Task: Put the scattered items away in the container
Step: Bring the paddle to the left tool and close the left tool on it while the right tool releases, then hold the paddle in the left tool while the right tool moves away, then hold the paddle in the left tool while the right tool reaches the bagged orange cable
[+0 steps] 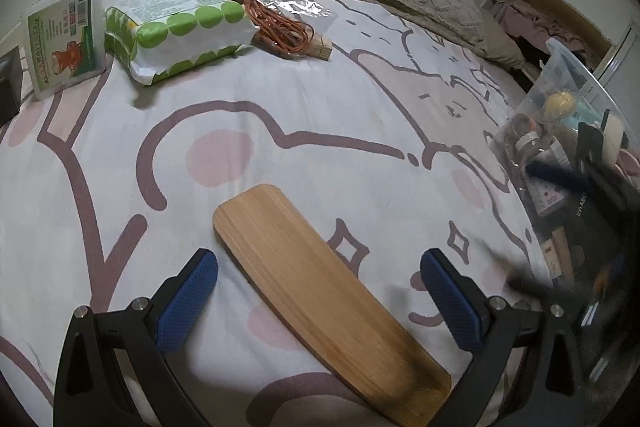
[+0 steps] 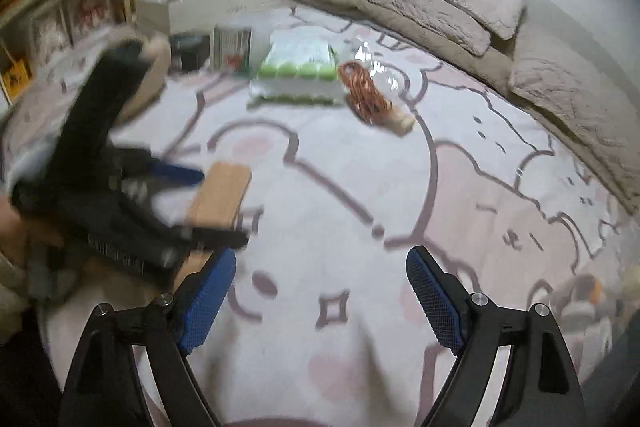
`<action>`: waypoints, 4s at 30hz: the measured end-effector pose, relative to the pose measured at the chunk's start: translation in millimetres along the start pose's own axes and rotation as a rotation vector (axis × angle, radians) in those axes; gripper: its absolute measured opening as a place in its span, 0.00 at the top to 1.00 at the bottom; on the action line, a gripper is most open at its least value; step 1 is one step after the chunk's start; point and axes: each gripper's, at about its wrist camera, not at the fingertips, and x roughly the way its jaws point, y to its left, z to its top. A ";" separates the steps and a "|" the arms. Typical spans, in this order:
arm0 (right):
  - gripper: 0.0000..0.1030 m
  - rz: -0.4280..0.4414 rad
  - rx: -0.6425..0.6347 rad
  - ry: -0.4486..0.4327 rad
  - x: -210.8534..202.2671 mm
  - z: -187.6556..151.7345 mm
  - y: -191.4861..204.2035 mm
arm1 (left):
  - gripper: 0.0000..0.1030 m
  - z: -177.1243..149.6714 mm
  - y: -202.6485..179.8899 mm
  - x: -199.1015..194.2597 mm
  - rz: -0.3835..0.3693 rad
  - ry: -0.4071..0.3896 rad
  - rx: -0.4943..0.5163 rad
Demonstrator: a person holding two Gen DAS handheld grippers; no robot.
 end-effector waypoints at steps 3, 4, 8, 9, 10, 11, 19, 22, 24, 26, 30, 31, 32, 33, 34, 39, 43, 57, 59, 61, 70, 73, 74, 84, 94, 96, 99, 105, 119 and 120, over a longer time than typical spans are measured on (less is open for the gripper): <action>0.15 -0.011 0.010 -0.020 7.3 21.6 -16.6 | 0.02 -0.4 1.8 -0.4 -0.015 -0.003 -0.013; 0.15 -0.008 0.029 -0.026 12.6 29.9 -23.4 | 0.02 -0.1 1.9 -0.6 -0.016 -0.003 -0.014; 0.16 0.031 0.143 -0.062 39.4 63.5 -47.2 | 0.02 0.1 0.5 -0.7 -0.004 -0.003 -0.001; 0.16 0.022 0.163 -0.079 46.7 70.7 -51.2 | 0.02 0.1 0.5 -0.9 -0.002 -0.002 0.002; 0.19 0.002 0.187 -0.099 57.1 79.9 -56.6 | 0.02 0.1 0.2 -0.7 0.001 -0.002 0.005; 0.22 -0.014 0.208 -0.106 66.3 86.8 -61.0 | 0.02 0.1 0.1 -0.5 0.003 -0.002 0.006; 0.37 -0.049 0.369 -0.066 135.2 120.7 -95.2 | 0.02 -1.4 -2.5 1.7 0.017 -0.004 0.022; 0.37 0.002 0.455 -0.070 152.2 123.7 -107.0 | 0.02 -0.5 -2.1 1.9 0.012 -0.004 0.014; 0.47 0.020 0.458 -0.053 161.8 126.2 -106.1 | 0.02 -0.1 -1.1 1.6 0.005 -0.006 0.008; 0.65 0.045 0.433 -0.024 168.1 127.2 -100.0 | 0.02 0.6 -1.2 1.4 0.002 -0.007 0.006; 0.89 0.099 0.376 -0.040 154.8 121.0 -85.0 | 0.02 1.2 -1.8 1.9 0.006 -0.007 0.008; 0.92 0.118 0.379 -0.050 148.3 117.4 -82.7 | 0.02 1.1 -1.8 2.0 0.006 -0.007 0.008; 0.93 0.130 0.384 -0.060 142.3 114.1 -81.7 | 0.02 1.0 -1.3 1.6 0.005 -0.008 0.007; 0.94 0.149 0.393 -0.070 134.1 108.9 -80.8 | 0.02 1.5 -1.3 2.0 0.004 -0.008 0.006; 0.94 0.166 0.402 -0.074 127.4 104.3 -79.9 | 0.02 1.7 -1.2 1.8 0.003 -0.009 0.005; 0.94 0.214 0.442 -0.078 84.1 66.1 -77.1 | 0.02 1.7 0.6 0.6 -0.007 -0.011 -0.001; 0.94 0.225 0.508 -0.070 51.8 21.3 -76.6 | 0.02 2.0 1.2 0.2 -0.003 -0.008 -0.003; 0.94 0.276 0.721 -0.113 -4.5 -76.2 -61.7 | 0.00 -14.3 -26.1 11.6 0.213 0.020 0.132; 0.94 0.237 0.694 -0.101 -9.5 -78.2 -57.1 | 0.00 -17.4 -29.8 14.1 0.248 0.024 0.161; 0.94 0.169 0.652 -0.090 -11.6 -77.2 -54.0 | 0.00 -19.0 -29.4 14.1 0.258 0.025 0.168; 0.94 -0.045 0.536 -0.030 -4.0 -78.4 -55.1 | 0.00 -35.3 -24.9 1.1 0.288 0.037 0.186; 0.89 -0.113 0.454 -0.019 -4.6 -76.4 -47.4 | 0.00 -41.2 -22.3 -5.7 0.315 0.044 0.198; 0.87 -0.127 0.439 -0.018 -5.5 -77.8 -46.4 | 0.00 -42.8 -20.9 -8.1 0.321 0.046 0.198; 0.11 -0.220 0.369 -0.027 -8.9 -76.3 -47.7 | 0.00 -55.0 3.1 -26.8 0.362 0.042 0.136; 0.11 -0.232 0.247 0.049 39.8 -59.3 -33.5 | 0.00 -52.6 2.7 -17.6 0.376 0.018 0.126; 0.11 -0.242 0.255 0.078 52.4 -60.1 -34.6 | 0.00 -52.2 3.3 -16.6 0.383 0.015 0.126; 0.00 -0.236 0.314 0.102 60.7 -65.7 -44.5 | 0.00 -51.8 0.7 -13.5 0.409 0.006 0.134; 0.00 -0.148 0.390 0.092 60.9 -75.4 -57.2 | 0.00 -51.0 -3.0 -12.0 0.425 -0.002 0.143; 0.26 -0.159 0.318 0.030 54.2 -67.6 -43.4 | 0.10 -49.1 -12.8 -12.2 0.359 -0.023 0.172; 0.28 -0.161 0.309 0.027 53.8 -66.7 -41.7 | 0.16 -49.2 -14.8 -12.5 0.350 -0.024 0.180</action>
